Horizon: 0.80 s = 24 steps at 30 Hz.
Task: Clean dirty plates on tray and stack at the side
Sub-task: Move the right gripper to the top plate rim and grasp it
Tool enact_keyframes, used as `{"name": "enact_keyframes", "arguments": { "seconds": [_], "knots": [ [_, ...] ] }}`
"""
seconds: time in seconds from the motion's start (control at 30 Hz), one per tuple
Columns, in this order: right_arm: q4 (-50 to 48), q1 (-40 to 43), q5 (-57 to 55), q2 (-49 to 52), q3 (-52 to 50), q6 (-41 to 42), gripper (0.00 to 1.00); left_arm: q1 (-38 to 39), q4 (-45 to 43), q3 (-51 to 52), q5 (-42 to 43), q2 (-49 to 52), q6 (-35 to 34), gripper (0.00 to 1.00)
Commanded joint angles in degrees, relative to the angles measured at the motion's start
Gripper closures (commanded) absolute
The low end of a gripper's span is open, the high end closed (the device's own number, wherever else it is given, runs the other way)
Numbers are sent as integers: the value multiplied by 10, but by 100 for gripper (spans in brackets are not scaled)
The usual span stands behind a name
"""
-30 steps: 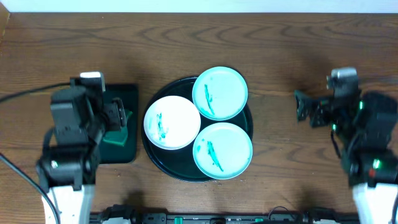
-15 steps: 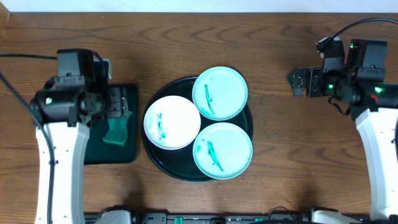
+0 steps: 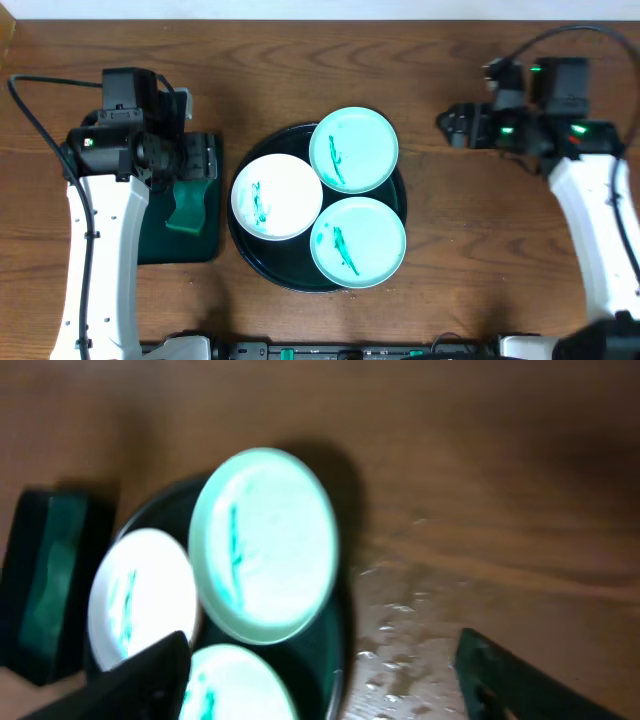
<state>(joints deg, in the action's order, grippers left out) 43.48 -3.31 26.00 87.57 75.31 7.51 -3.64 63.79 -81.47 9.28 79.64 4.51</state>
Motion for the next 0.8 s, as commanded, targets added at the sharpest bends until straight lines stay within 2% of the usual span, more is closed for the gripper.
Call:
{"name": "enact_keyframes", "arguments": {
  "seconds": [0.0, 0.13, 0.2, 0.33, 0.63, 0.77],
  "knots": [
    [-15, -59, 7, 32, 15, 64, 23, 0, -2, -13, 9, 0, -3, 26],
    [-21, -129, -25, 76, 41, 113, 27, -21, 0, -13, -51, 0, -71, 26],
    [-19, -161, -41, 100, 59, 134, 33, -37, 0, -13, -84, 0, -94, 26],
    [-21, -220, -75, 152, 87, 179, 48, -68, 0, -12, -116, 3, -96, 26],
    [-54, -310, -86, 242, 90, 213, 68, -93, 22, -11, -124, 57, -95, 26],
    [-54, -337, -102, 272, 90, 219, 70, -93, 24, -9, -124, 84, -96, 26]
  ]
}}
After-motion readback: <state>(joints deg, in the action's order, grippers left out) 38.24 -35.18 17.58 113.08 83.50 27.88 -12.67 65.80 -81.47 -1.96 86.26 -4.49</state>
